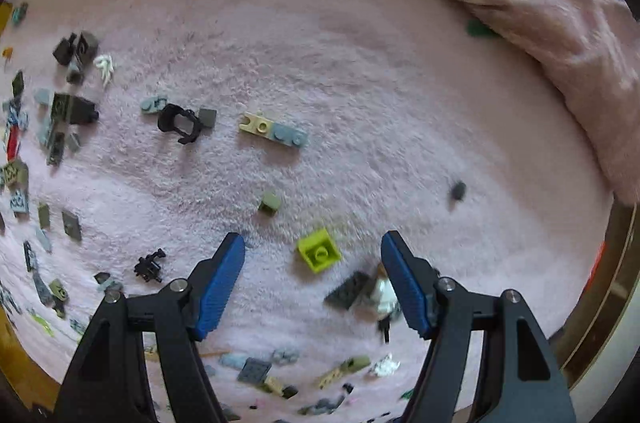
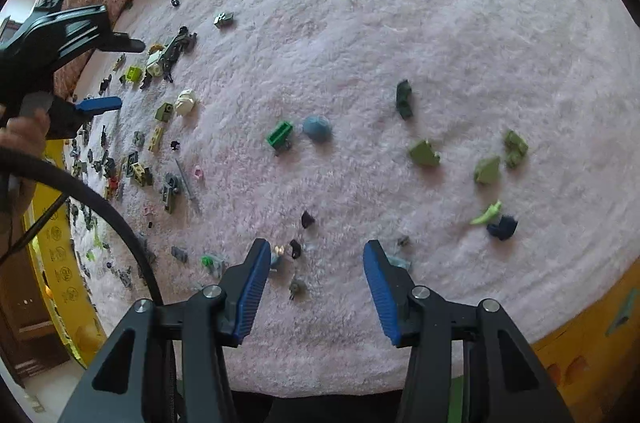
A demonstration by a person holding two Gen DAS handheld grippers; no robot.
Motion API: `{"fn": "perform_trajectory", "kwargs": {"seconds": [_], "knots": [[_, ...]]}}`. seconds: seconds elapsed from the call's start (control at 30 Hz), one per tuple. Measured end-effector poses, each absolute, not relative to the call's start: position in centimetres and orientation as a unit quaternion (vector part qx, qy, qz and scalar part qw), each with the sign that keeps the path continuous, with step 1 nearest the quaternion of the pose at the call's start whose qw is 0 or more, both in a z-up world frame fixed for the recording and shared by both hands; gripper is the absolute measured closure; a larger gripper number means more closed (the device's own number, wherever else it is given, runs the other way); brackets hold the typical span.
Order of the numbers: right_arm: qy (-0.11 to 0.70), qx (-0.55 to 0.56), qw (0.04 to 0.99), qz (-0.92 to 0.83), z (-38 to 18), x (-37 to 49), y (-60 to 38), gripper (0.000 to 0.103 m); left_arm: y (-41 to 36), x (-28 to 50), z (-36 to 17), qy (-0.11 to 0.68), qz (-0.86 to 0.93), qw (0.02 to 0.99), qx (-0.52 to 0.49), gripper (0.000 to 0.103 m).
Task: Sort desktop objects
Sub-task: 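Close the left tool on a lime-green plate while the right tool grasps a small piece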
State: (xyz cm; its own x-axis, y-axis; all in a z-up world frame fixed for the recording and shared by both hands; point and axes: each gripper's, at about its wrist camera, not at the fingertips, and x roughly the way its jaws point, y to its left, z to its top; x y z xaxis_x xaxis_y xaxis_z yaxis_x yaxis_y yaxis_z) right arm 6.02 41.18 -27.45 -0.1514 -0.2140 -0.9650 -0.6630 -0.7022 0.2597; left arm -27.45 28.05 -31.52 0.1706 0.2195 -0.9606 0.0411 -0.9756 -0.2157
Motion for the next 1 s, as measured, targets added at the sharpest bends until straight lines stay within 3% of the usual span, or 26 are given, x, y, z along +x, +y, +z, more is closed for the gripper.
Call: {"fn": "perform_trajectory", "kwargs": {"seconds": [0.13, 0.37, 0.6, 0.9, 1.0], "knots": [[0.344, -0.629, 0.173, 0.676, -27.5, 5.3, 41.7, 0.054, 28.5, -28.0, -31.7, -0.076, 0.643, 0.041, -0.761, 0.038], [0.339, -0.621, 0.171, 0.686, -26.7, 3.8, 42.2, 0.054, 28.4, -27.8, -31.3, -0.086, 0.640, 0.049, -0.762, 0.083], [0.322, -0.610, 0.152, 0.707, -25.6, 1.1, 42.2, 0.054, 26.1, -27.6, -30.8, -0.114, 0.641, 0.052, -0.757, 0.083], [0.255, -0.588, 0.097, 0.761, -24.5, -9.0, 42.2, 0.054, 21.9, -25.3, -30.0, -0.092, 0.656, 0.050, -0.748, 0.083], [0.267, -0.572, 0.088, 0.770, -24.8, -12.7, 42.5, 0.054, 20.3, -24.4, -30.3, -0.093, 0.652, 0.040, -0.752, 0.083]]}}
